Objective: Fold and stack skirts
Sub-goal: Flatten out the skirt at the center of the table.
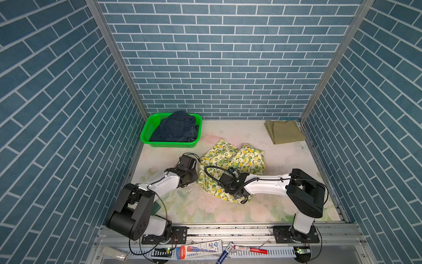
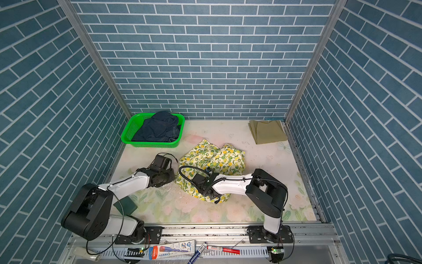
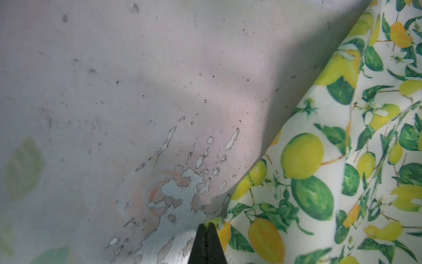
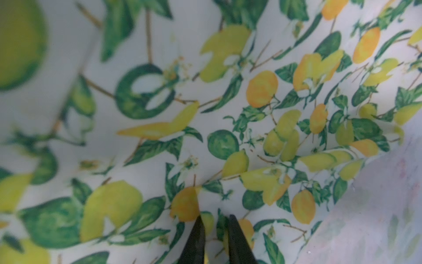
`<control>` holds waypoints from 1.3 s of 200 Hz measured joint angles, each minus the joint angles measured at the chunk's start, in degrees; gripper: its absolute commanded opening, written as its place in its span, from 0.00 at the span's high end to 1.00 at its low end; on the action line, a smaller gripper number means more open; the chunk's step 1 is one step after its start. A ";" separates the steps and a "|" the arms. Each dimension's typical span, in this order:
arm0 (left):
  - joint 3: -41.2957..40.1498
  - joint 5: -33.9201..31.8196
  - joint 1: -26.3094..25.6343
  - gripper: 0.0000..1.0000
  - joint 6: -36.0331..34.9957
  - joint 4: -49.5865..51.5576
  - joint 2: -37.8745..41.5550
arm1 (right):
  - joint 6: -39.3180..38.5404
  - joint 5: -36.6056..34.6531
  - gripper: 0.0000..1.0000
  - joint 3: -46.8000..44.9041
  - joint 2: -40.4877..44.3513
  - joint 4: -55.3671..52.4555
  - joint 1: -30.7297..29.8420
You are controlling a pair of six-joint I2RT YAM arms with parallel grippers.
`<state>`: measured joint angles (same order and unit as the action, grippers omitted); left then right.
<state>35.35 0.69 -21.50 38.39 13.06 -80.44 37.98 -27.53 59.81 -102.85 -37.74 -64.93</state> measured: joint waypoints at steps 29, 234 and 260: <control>0.07 0.04 0.00 1.00 0.00 0.68 0.46 | 0.79 -1.27 1.00 -3.80 4.94 -0.04 2.80; 0.28 -0.46 0.00 0.48 1.25 7.17 7.23 | 33.90 3.28 0.37 -28.59 51.76 -7.26 9.33; -0.42 -0.63 0.22 0.44 1.07 7.30 7.23 | 34.23 1.57 0.36 -26.08 51.93 -9.70 9.33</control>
<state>34.94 0.05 -21.28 39.46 20.36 -73.21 72.20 -25.96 33.74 -50.92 -47.44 -55.59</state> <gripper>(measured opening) 0.553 0.636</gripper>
